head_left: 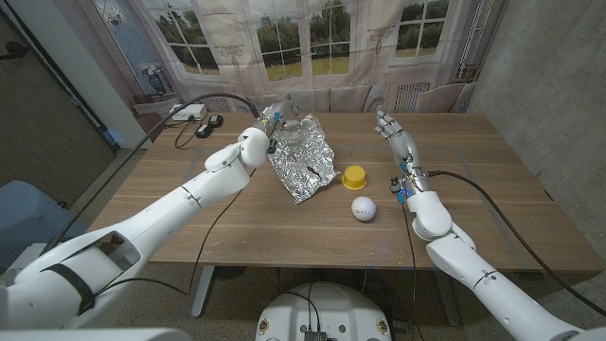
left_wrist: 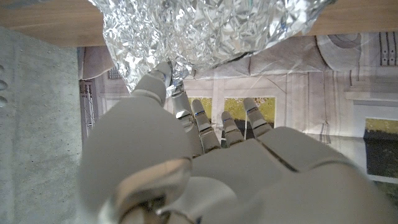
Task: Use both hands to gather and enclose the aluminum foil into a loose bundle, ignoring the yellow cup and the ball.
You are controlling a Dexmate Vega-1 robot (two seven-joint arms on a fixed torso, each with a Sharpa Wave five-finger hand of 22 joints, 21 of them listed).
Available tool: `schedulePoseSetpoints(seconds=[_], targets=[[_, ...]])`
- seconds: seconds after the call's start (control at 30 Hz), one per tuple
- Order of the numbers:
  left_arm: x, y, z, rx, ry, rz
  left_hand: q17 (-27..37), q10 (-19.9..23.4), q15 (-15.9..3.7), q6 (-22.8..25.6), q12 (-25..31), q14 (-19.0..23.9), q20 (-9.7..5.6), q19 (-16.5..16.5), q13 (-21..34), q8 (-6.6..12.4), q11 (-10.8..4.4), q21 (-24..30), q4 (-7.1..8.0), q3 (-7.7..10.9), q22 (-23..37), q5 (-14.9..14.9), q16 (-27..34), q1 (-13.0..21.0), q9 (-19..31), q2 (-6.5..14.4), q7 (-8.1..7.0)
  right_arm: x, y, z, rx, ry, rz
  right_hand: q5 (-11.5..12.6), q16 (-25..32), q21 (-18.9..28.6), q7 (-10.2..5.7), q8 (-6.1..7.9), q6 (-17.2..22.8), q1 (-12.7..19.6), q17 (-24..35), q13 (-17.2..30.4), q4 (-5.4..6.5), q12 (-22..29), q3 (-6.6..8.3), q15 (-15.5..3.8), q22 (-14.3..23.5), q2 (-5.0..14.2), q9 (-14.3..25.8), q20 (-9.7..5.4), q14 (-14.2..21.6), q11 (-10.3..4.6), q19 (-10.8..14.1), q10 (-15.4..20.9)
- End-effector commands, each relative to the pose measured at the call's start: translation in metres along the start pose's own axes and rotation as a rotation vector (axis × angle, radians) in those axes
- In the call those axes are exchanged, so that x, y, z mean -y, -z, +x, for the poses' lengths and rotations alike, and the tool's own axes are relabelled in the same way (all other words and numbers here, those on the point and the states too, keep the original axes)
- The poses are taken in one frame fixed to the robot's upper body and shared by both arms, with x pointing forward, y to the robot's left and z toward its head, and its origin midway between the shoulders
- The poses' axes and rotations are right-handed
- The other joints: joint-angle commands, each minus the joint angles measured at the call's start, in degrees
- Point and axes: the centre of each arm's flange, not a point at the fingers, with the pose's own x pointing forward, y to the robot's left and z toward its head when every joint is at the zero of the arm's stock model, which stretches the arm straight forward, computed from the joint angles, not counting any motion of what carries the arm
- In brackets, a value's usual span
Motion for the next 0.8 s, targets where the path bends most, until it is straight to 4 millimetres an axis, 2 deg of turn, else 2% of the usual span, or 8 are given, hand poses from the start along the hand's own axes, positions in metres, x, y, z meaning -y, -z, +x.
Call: schedulePoseSetpoints(seconds=[0.03, 0.13, 0.4, 0.5, 0.6, 0.7, 0.8], targets=[[0.002, 0.017, -0.009, -0.089, -0.248, 0.040, 0.27, 1.22, -0.76, -1.28, 0.60, 1.61, 0.04, 2.42, 0.18, 14.03, -0.58, 1.15, 2.19, 2.74, 0.08, 0.86, 0.19, -1.07, 21.54, 0.19, -1.05, -0.014, -0.001, 0.003, -0.006, -0.034, -0.019, -0.31, -0.23, 0.23, 0.07, 0.19, 0.50, 0.75, -0.04, 0.07, -0.12, 0.15, 0.23, -0.35, 0.09, -0.18, 0.13, 0.39, 0.30, -0.20, 0.18, 0.67], [0.004, 0.019, -0.008, -0.099, -0.264, 0.048, 0.31, 1.62, -1.21, -2.50, 0.75, 2.52, -0.06, 4.63, 0.26, 13.58, -1.26, 2.00, 2.51, 3.16, -0.09, 0.77, 0.19, -2.13, 21.11, 0.05, -1.86, -0.016, 0.000, 0.002, -0.007, -0.034, -0.015, -0.39, -0.28, 0.18, 0.08, 0.15, 0.54, 0.89, -0.04, 0.07, -0.18, 0.12, 0.21, -0.21, 0.09, -0.32, 0.13, 0.42, 0.24, -0.06, 0.11, 0.68], [0.014, 0.021, 0.005, -0.110, -0.267, 0.084, 0.19, 2.47, -1.79, -2.36, 0.99, 3.73, -0.08, 6.79, 0.35, 12.64, -1.99, 2.73, 2.72, 3.37, -0.38, -0.61, 0.15, -3.73, 19.13, -0.63, -2.49, -0.019, 0.000, 0.001, -0.007, -0.026, -0.014, -0.59, -0.34, 0.07, 0.10, 0.04, 0.59, 0.97, 0.00, 0.09, -0.21, 0.04, 0.01, -0.18, 0.10, -0.81, 0.14, 0.61, 0.16, 0.14, -0.05, 0.71], [0.019, 0.021, 0.011, -0.110, -0.266, 0.108, -0.11, 3.56, -2.08, -1.51, 1.25, 4.67, -0.23, 7.95, 0.40, 12.05, -2.90, 3.07, 2.35, 3.56, -0.54, -2.24, 0.11, -4.15, 17.71, -1.19, -2.94, -0.020, 0.000, 0.000, -0.006, -0.021, -0.013, -0.66, -0.34, 0.05, 0.08, 0.01, 0.61, 0.93, 0.02, 0.09, -0.17, 0.03, -0.10, -0.14, 0.11, -0.99, 0.15, 0.66, 0.14, 0.14, -0.07, 0.75], [0.025, 0.019, 0.015, -0.110, -0.294, 0.146, -0.65, 5.50, -3.17, 0.71, 1.47, 6.51, -0.78, 9.49, 0.40, 10.54, -4.11, 3.44, 1.53, 3.41, -0.72, -6.29, 0.32, -3.75, 14.64, -1.81, -3.03, -0.020, -0.001, -0.001, -0.005, -0.016, -0.011, -0.71, -0.34, 0.03, 0.10, -0.04, 0.60, 0.90, 0.04, 0.10, -0.15, -0.01, -0.19, -0.18, 0.11, -1.15, 0.15, 0.70, 0.15, 0.07, -0.09, 0.74], [0.034, 0.017, 0.019, -0.097, -0.331, 0.187, -0.92, 7.75, -5.14, 3.43, 1.63, 8.43, -1.79, 10.75, 0.40, 8.67, -4.62, 3.68, 1.10, 3.05, -0.82, -10.85, 0.62, -2.76, 11.10, -2.45, -3.38, -0.020, -0.001, -0.002, -0.004, -0.016, -0.016, -0.76, -0.35, 0.02, 0.13, -0.05, 0.65, 0.80, 0.07, 0.10, -0.09, -0.02, -0.32, -0.16, 0.12, -1.33, 0.16, 0.79, 0.12, 0.12, -0.09, 0.77], [0.043, 0.013, 0.024, -0.076, -0.347, 0.235, -0.98, 9.37, -6.15, 5.79, 1.60, 9.76, -2.85, 11.70, 0.39, 6.90, -4.96, 3.83, 1.17, 2.52, -0.85, -13.83, 0.77, -2.61, 8.00, -3.27, -3.93, -0.020, 0.000, -0.003, -0.005, -0.005, -0.009, -0.82, -0.35, -0.01, 0.21, -0.07, 0.69, 0.65, 0.11, 0.11, 0.01, -0.04, -0.47, -0.12, 0.12, -1.52, 0.17, 0.84, 0.11, 0.15, -0.13, 0.80]])
